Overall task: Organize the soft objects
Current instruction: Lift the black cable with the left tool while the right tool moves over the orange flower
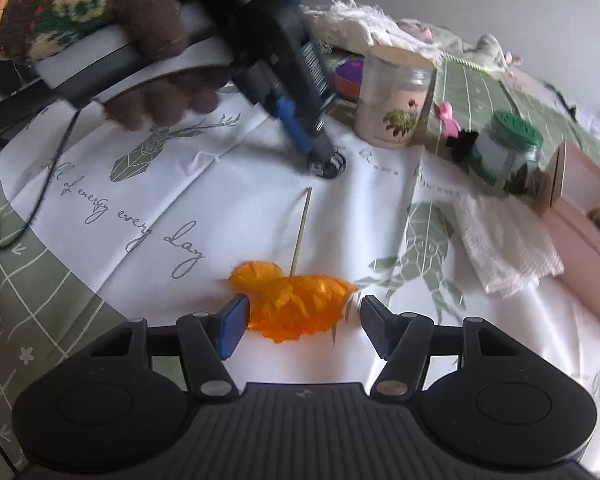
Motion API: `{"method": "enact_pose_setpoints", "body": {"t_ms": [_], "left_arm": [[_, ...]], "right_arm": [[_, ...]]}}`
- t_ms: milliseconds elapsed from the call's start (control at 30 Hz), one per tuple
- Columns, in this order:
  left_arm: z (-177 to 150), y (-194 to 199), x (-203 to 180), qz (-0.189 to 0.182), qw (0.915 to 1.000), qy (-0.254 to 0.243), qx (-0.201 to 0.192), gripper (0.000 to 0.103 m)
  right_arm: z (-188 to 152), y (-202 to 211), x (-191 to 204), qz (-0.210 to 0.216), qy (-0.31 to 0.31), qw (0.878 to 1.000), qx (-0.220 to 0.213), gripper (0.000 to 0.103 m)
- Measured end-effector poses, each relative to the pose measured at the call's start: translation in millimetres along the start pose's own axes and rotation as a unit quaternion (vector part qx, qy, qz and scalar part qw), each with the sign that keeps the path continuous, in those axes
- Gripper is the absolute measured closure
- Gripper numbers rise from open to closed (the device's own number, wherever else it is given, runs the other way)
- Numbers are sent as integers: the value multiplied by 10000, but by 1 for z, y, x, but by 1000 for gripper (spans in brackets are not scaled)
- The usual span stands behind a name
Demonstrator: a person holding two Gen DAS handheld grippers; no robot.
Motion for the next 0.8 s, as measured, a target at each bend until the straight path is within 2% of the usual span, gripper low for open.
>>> {"method": "enact_pose_setpoints", "body": {"t_ms": [133, 200, 333, 400, 433, 533, 600, 700, 733, 800], "left_arm": [[10, -5, 20, -105, 9924, 1223, 6, 83], [11, -8, 24, -119, 9887, 1493, -4, 87], [15, -6, 19, 442, 9905, 1303, -71, 86], [14, -3, 14, 943, 9891, 1129, -108, 76], [13, -1, 12, 1113, 9879, 1059, -193, 76], [16, 4, 15, 1373, 9848, 987, -393, 75], [20, 1, 16, 1197, 9862, 1082, -369, 75], [26, -7, 15, 387, 9885, 1430, -288, 74], [27, -11, 14, 264, 9886, 1463, -243, 74], [28, -17, 3, 269, 9936, 1090, -150, 72]], "right_arm": [[-5, 4, 1, -62, 53, 9999, -79, 41], [-9, 5, 2, -102, 85, 9999, -105, 41], [-14, 8, -1, -105, 17, 9999, -130, 41], [-16, 10, -4, -98, -66, 9998, -150, 41], [-17, 11, -6, -90, -114, 9998, -162, 41], [-18, 11, -9, -76, -230, 9996, -159, 41], [-19, 9, -11, -55, -283, 9995, -125, 41], [-21, 7, -10, -22, -302, 9995, -87, 41], [-21, 7, -9, -32, -290, 9995, -90, 41], [-21, 7, -9, -43, -279, 9996, -95, 41]]}}
Point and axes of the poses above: each gripper's, at about its wrist camera, not at the fingertips, and y roughly against the way its jaws point, x to its left, z to its top, the point moved 9 cm from there along -y, roughly the way its jaws point, and after that the axes turned 15 degrees about x, right-handed, at the moved point
